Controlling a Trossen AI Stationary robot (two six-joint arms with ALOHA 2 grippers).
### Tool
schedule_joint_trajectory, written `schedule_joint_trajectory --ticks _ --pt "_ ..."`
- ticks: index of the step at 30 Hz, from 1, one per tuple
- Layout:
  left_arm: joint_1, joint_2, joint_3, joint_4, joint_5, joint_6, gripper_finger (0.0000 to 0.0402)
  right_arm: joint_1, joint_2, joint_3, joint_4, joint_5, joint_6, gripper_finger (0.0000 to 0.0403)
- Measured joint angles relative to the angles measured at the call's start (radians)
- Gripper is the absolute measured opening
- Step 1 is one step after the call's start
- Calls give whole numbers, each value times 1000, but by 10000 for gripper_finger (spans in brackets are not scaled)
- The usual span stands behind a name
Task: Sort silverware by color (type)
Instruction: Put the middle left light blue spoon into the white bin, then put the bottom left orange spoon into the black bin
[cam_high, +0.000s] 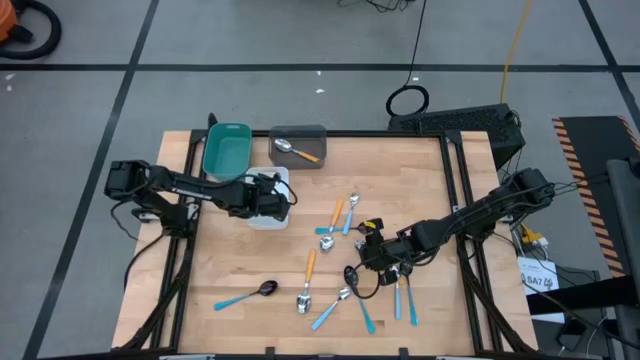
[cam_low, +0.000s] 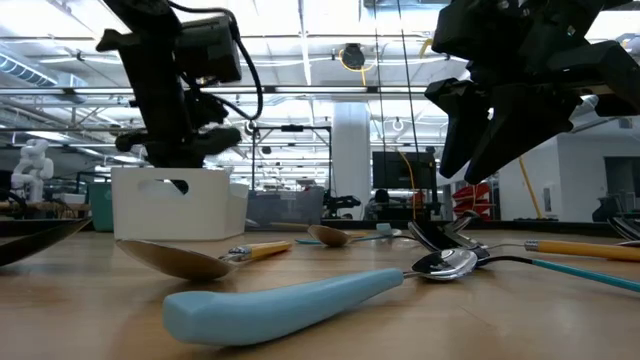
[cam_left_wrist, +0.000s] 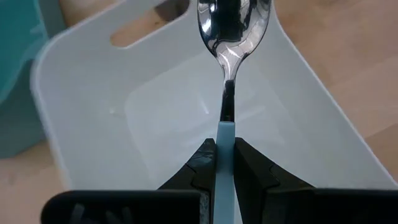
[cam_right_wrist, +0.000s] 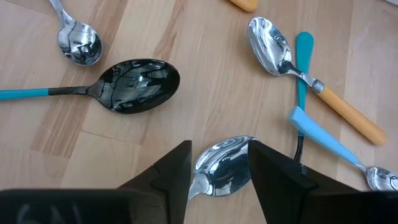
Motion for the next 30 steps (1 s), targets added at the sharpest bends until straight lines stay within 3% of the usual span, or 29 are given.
schedule_joint_trajectory --ticks 20,30 --pt "0 56 1 4 31 -17 38 0 0 0 -5 0 1 153" --pt "0 56 0 2 32 -3 107 0 0 0 -5 0 1 153"
